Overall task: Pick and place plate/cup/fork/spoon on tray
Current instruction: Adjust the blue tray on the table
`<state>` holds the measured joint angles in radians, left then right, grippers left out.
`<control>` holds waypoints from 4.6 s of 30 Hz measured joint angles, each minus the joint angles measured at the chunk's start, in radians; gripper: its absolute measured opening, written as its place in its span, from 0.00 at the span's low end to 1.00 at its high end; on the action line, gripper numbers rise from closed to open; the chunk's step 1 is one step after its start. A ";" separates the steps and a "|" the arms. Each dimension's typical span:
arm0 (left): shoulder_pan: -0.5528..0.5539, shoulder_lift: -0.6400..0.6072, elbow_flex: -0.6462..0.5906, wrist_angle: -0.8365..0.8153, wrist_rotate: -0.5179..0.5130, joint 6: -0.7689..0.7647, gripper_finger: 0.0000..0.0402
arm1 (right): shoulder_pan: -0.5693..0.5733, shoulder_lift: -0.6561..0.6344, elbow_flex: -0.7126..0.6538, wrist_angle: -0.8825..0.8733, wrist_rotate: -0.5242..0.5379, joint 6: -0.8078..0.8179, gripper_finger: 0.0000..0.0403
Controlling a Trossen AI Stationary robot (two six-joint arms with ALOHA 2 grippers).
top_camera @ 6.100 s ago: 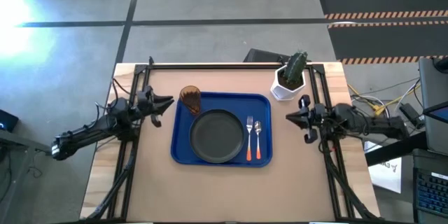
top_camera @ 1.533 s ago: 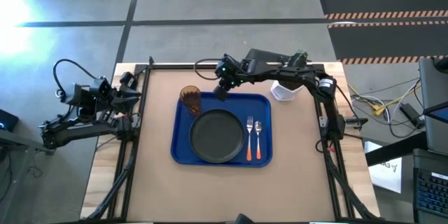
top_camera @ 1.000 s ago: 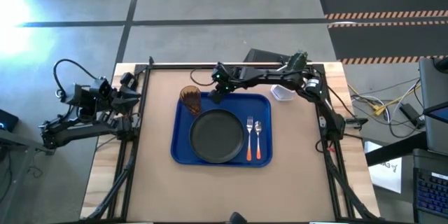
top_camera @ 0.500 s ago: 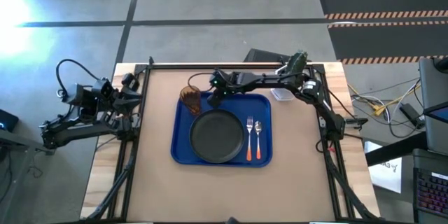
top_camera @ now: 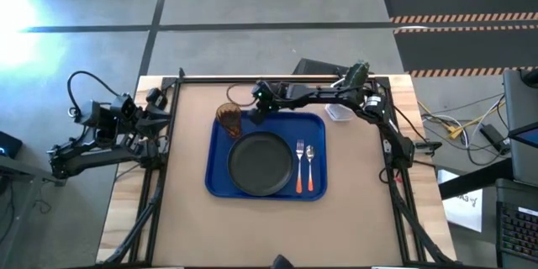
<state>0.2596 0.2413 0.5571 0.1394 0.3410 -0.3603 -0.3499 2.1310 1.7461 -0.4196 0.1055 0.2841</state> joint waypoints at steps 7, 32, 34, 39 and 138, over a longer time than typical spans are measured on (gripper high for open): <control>0.000 0.000 0.000 0.000 0.000 0.000 0.14 | -0.030 0.008 0.001 -0.002 -0.035 0.021 0.02; 0.000 0.000 -0.001 0.000 0.001 0.000 0.14 | 0.083 0.100 0.002 0.013 -0.091 0.061 0.02; 0.000 0.000 -0.001 0.000 0.001 0.000 0.14 | 0.091 0.100 0.002 0.014 -0.076 0.055 0.02; 0.000 0.000 -0.001 0.000 0.001 0.000 0.14 | 0.083 0.095 0.001 0.013 -0.054 0.056 0.02; -0.107 -0.213 -0.518 0.114 0.064 -0.027 0.14 | 0.736 -2.116 -1.429 0.454 -0.128 -0.135 0.02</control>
<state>0.1522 0.0282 0.0387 0.2530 0.4046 -0.3873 0.3859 0.0150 0.3168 0.0345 -0.0223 0.1496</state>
